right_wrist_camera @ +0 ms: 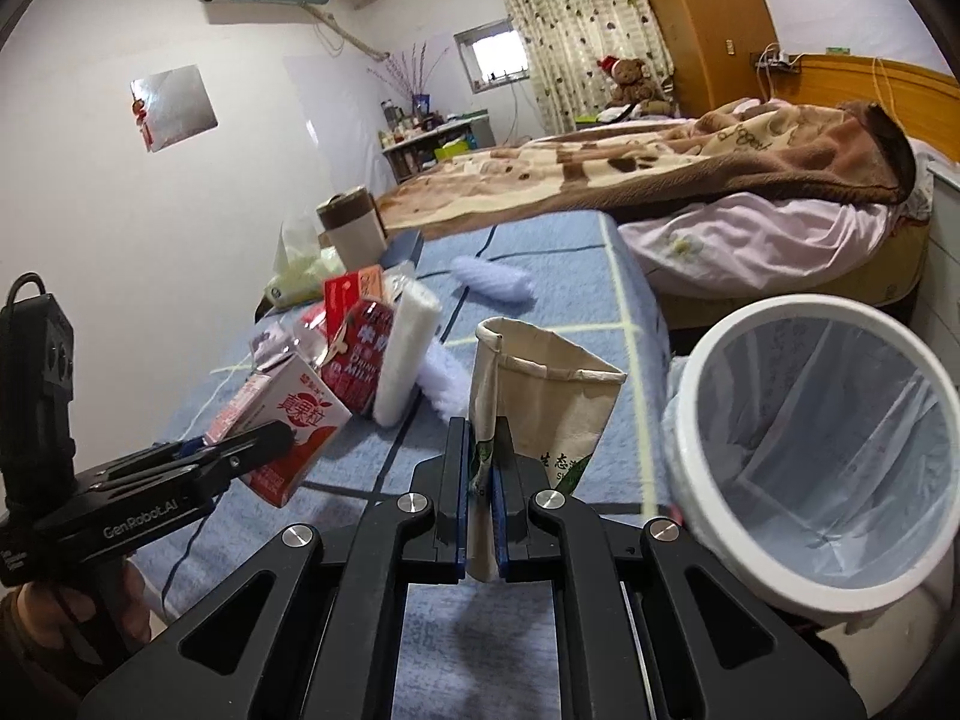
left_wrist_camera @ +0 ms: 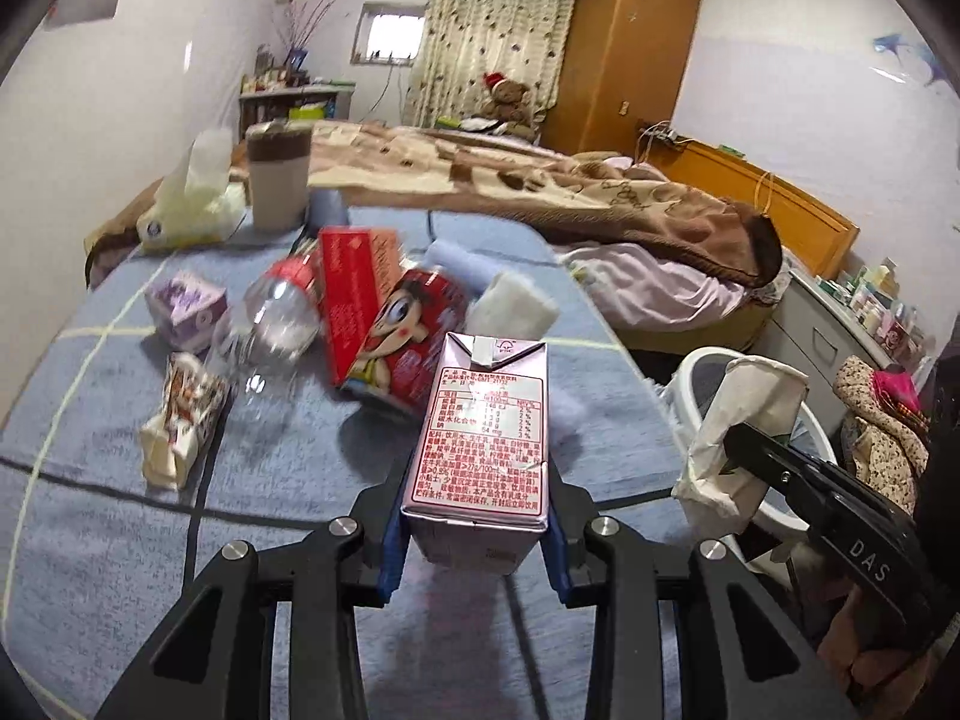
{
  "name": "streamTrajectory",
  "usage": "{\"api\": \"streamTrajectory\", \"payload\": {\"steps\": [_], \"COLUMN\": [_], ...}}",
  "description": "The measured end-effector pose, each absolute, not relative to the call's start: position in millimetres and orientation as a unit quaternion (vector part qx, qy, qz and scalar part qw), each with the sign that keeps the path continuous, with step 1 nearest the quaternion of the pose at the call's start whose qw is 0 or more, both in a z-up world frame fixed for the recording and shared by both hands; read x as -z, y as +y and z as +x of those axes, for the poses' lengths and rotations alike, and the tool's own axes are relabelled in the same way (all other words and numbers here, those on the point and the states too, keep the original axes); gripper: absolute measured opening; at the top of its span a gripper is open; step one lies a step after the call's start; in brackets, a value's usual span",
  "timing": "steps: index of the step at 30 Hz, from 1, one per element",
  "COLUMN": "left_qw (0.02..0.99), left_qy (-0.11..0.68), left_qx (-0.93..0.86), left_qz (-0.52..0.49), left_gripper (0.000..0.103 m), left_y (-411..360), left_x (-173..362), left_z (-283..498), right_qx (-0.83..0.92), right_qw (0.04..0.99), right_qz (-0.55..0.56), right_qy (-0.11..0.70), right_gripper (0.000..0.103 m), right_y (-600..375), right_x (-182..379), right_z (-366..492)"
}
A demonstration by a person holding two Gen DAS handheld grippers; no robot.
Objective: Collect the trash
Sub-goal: 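Carry both held items over the white wastebasket and open both grippers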
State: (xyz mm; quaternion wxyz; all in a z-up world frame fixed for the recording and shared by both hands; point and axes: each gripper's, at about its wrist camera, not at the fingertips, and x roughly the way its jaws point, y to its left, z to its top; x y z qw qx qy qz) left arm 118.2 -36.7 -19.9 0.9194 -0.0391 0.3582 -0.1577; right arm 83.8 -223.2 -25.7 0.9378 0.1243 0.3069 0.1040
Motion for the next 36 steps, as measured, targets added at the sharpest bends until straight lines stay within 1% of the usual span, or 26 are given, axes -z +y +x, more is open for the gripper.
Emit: {"api": "streamTrajectory", "payload": {"steps": [10,17,23,36], "left_qw": [0.924,0.916,0.903,0.873], "left_qy": [0.328,0.320,0.323,0.358], "left_qx": [0.198,0.242,0.282,0.327], "left_qz": [-0.003,0.016,0.032,0.060], "left_gripper": [0.037,0.037,0.037,0.037], "left_y": [-93,-144,-188,-259], "left_x": [-9,-16,-13,18], "left_z": [113,117,120,138], "right_qx": [-0.057,-0.025,0.001,0.031], "right_qw": [0.951,0.952,0.944,0.928], "right_qz": [0.120,0.125,0.142,0.137], "right_qy": [0.279,0.279,0.298,0.346], "right_gripper": [0.006,0.006,0.006,0.006], "right_y": [-262,-296,-327,-363], "right_x": [6,7,20,46], "right_z": [75,79,86,93]}}
